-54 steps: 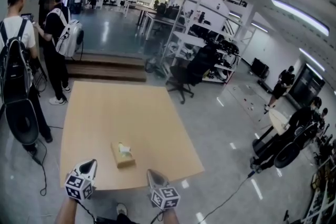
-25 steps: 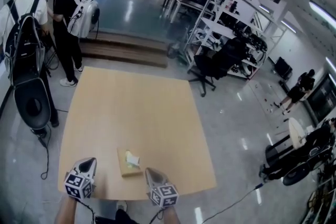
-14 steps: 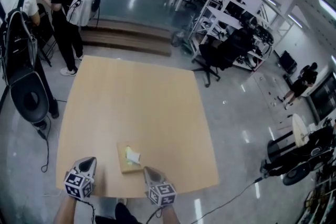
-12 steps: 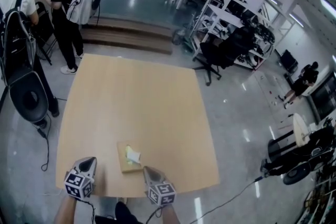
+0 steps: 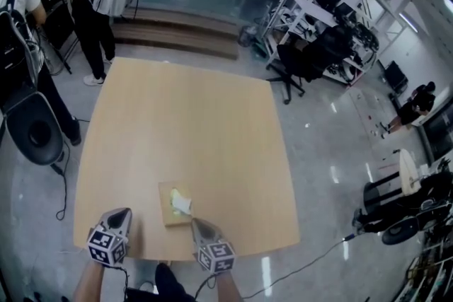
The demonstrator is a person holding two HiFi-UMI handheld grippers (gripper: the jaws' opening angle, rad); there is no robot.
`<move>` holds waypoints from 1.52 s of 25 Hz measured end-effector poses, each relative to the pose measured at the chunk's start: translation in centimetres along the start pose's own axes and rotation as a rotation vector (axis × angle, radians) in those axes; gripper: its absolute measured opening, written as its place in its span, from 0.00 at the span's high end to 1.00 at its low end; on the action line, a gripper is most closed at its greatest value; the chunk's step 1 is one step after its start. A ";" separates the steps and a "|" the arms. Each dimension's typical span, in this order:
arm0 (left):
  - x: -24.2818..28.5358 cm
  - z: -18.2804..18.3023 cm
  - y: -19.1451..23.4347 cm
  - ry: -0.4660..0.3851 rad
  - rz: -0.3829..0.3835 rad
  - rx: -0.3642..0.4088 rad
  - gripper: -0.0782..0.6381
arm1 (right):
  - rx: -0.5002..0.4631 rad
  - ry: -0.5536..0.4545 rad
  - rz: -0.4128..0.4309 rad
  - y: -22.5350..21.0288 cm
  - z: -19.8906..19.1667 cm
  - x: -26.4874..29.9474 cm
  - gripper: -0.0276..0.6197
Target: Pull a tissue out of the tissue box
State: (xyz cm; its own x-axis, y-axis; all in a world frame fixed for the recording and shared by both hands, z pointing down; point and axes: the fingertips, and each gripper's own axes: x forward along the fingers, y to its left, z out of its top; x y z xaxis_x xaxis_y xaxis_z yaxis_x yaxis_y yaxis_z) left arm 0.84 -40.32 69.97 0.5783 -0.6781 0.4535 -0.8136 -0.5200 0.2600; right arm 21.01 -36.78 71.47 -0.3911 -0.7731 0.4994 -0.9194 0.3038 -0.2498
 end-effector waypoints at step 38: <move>-0.6 0.1 1.4 -0.005 0.035 -0.025 0.88 | -0.051 0.011 -0.017 -0.7 0.2 4.6 0.75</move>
State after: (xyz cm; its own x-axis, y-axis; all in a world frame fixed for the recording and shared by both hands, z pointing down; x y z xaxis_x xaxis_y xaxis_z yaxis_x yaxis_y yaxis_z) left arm -0.63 -40.66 69.91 0.5495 -0.6981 0.4589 -0.8347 -0.4825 0.2656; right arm 19.88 -40.65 73.77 -0.3758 -0.7723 0.5122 -0.9267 0.3189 -0.1990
